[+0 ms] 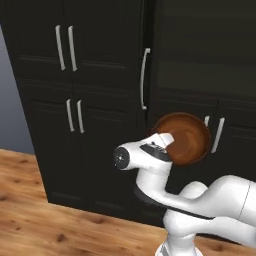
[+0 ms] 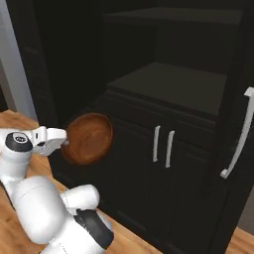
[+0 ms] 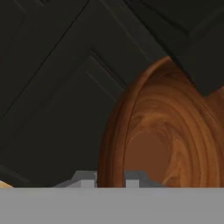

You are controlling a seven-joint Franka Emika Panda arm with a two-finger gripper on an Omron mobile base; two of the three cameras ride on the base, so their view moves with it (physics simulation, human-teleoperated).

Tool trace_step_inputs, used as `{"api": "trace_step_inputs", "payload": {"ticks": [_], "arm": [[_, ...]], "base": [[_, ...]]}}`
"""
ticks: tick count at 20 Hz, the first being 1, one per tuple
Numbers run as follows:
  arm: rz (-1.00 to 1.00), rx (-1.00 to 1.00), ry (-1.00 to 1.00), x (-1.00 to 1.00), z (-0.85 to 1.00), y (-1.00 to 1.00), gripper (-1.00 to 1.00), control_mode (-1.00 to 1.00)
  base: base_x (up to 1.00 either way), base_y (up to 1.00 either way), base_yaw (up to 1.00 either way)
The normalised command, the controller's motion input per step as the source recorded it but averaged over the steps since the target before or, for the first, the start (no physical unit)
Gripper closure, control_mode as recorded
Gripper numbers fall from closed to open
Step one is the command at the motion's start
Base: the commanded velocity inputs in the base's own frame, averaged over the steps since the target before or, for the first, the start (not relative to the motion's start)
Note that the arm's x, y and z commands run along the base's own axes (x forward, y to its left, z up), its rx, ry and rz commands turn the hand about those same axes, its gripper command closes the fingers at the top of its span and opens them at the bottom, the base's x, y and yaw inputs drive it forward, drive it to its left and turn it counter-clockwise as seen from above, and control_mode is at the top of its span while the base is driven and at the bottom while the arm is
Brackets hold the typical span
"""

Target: Open the cabinet. Pick the bowls from the counter and place them in the cabinet. Then close the cabinet.

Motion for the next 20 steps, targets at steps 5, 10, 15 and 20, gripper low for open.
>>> {"api": "trace_step_inputs", "payload": {"ticks": [5,10,15,20], "arm": [[0.00,0.00,0.00,0.00,0.00,0.00,1.00,1.00],[0.00,0.00,0.00,0.00,0.00,0.00,1.00,1.00],[0.00,0.00,0.00,0.00,0.00,0.00,1.00,1.00],[0.00,0.00,0.00,0.00,0.00,0.00,1.00,1.00]], "base": [[-0.71,-0.34,0.03],[-0.13,-0.17,0.01],[-0.07,-0.28,-0.07],[-0.14,-0.19,-0.20]]}}
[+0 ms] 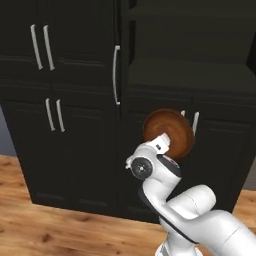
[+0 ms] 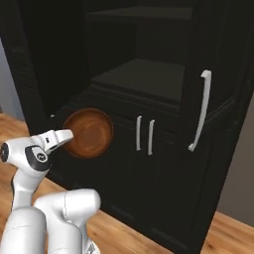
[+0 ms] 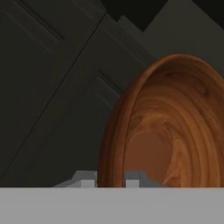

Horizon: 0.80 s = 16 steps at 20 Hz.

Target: Open the cabinet. Pick the bowls from the counter and place them in the cabinet. Then close the cabinet.

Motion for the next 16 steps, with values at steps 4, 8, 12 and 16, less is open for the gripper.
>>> {"api": "trace_step_inputs", "payload": {"ticks": [4,8,12,16], "arm": [[0.00,0.00,0.00,0.00,0.00,0.00,1.00,1.00],[0.00,0.00,0.00,0.00,0.00,0.00,1.00,1.00],[0.00,0.00,0.00,0.00,0.00,0.00,1.00,1.00],[0.00,0.00,0.00,0.00,0.00,0.00,1.00,1.00]], "base": [[-0.22,-0.11,-0.36],[-0.24,-0.40,-0.30],[-0.21,-0.38,-0.21],[-0.01,-0.06,-0.09]]}}
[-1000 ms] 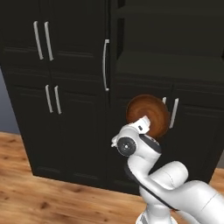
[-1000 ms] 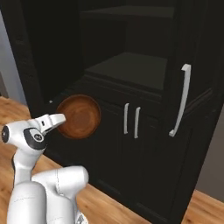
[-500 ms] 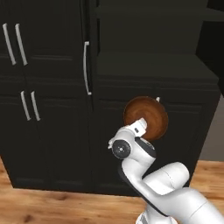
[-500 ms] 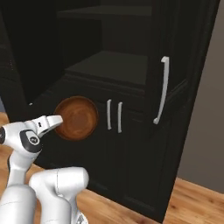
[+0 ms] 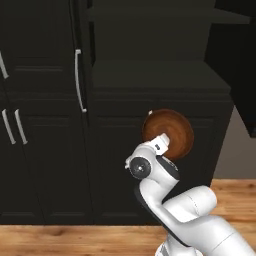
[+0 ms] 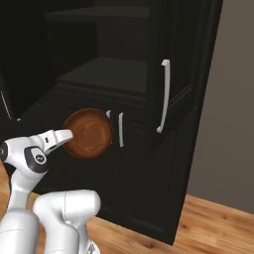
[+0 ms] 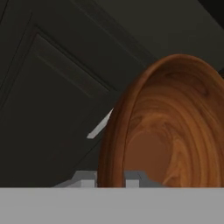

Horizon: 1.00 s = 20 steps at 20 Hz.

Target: Open the cabinet. Pick the bowls from the counter and place them in the cabinet. Then close the cabinet.

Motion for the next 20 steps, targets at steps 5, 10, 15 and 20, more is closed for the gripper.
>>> {"api": "trace_step_inputs", "payload": {"ticks": [5,10,15,20], "arm": [[0.00,0.00,0.00,0.00,0.00,0.00,1.00,1.00],[0.00,0.00,0.00,0.00,0.00,0.00,1.00,1.00],[0.00,0.00,0.00,0.00,0.00,0.00,1.00,1.00],[0.00,0.00,0.00,0.00,0.00,0.00,1.00,1.00]], "base": [[0.00,0.00,-0.26],[0.00,0.00,-0.41],[0.01,0.05,-0.14],[0.13,0.70,-0.12]]}}
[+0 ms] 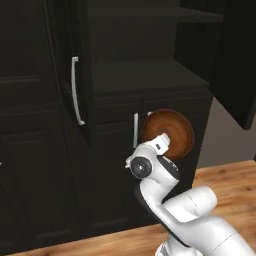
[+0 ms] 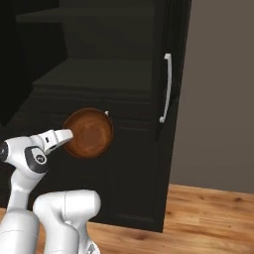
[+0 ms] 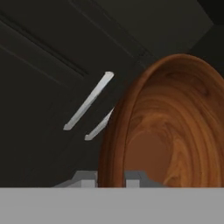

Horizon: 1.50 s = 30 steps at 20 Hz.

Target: Open the cabinet. Pick the bowls from the counter and place them in the cabinet. Then close the cabinet.

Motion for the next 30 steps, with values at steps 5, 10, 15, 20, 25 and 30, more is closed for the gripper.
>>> {"api": "trace_step_inputs", "payload": {"ticks": [5,10,15,20,25,30], "arm": [[0.00,0.00,0.00,0.00,0.00,0.00,1.00,1.00],[0.00,0.00,0.00,0.00,0.00,0.00,1.00,1.00],[0.00,0.00,0.00,-0.15,0.20,-0.01,1.00,-1.00],[0.01,0.00,-0.02,-0.67,1.00,-0.05,1.00,-1.00],[0.21,-0.11,0.08,-0.27,0.62,-0.05,1.00,-1.00],[0.50,-0.04,0.20,-0.05,0.00,-0.49,1.00,-1.00]], "base": [[0.52,0.15,-0.05],[0.64,-0.03,0.00],[-0.11,0.00,-0.02],[0.00,0.00,0.00],[0.00,0.00,0.00],[0.00,0.00,0.00]]}}
